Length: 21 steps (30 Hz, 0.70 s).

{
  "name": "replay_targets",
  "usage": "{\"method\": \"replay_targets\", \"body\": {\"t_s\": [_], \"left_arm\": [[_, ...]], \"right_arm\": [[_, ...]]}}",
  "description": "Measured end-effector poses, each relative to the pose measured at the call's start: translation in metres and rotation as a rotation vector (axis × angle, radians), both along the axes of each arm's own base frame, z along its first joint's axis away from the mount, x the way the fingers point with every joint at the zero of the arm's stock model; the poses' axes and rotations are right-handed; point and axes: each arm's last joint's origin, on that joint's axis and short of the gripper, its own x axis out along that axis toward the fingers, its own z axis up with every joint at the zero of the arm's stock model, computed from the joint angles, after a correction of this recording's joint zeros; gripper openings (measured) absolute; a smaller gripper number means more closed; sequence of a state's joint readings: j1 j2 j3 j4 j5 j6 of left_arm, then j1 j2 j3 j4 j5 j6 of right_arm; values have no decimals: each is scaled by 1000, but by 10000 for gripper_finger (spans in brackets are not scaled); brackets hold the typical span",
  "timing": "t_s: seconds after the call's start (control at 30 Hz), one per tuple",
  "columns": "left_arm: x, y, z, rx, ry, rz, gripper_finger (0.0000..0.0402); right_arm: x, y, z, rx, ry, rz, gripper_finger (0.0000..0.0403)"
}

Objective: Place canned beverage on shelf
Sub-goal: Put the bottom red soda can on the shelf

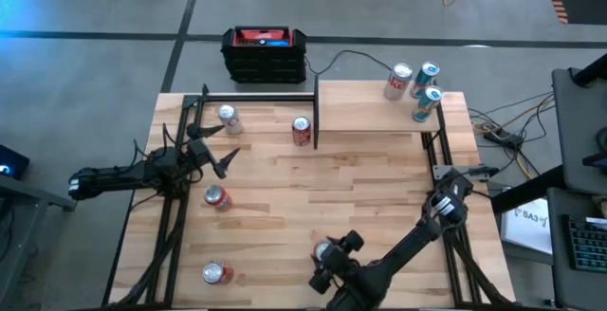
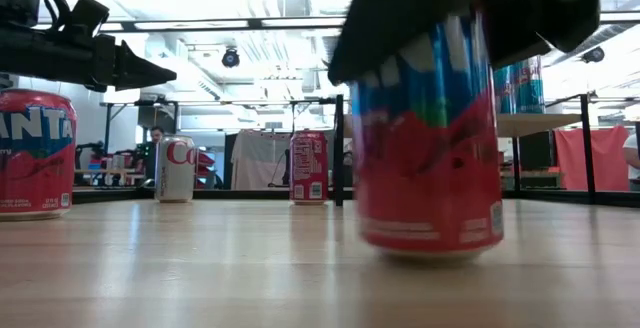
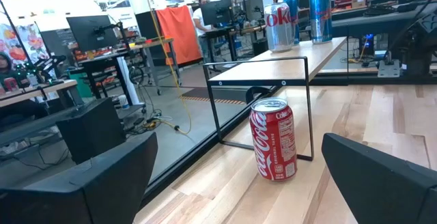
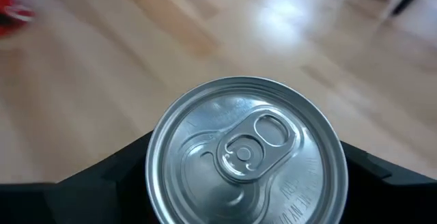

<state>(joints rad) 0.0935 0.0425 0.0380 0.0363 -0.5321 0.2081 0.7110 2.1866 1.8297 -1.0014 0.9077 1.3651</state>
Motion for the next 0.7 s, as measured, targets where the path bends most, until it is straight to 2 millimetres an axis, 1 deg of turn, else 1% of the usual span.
{"method": "replay_targets", "body": {"t_s": [0.13,0.27,0.37,0.47,0.57,0.7], "left_arm": [[0,0,0,0,0,0,399],[0,0,0,0,0,0,399],[0,0,0,0,-1,0,399],[0,0,0,0,0,0,399],[0,0,0,0,1,0,399],[0,0,0,0,1,0,399]], "right_arm": [[-5,-17,15,-26,45,-70,288],[-14,-41,45,-31,41,-155,288],[-17,-63,62,-43,46,-189,288],[-20,-92,82,-44,50,-212,288],[-24,-129,105,-29,30,-264,288],[-33,-178,128,-6,-17,-307,288]]}}
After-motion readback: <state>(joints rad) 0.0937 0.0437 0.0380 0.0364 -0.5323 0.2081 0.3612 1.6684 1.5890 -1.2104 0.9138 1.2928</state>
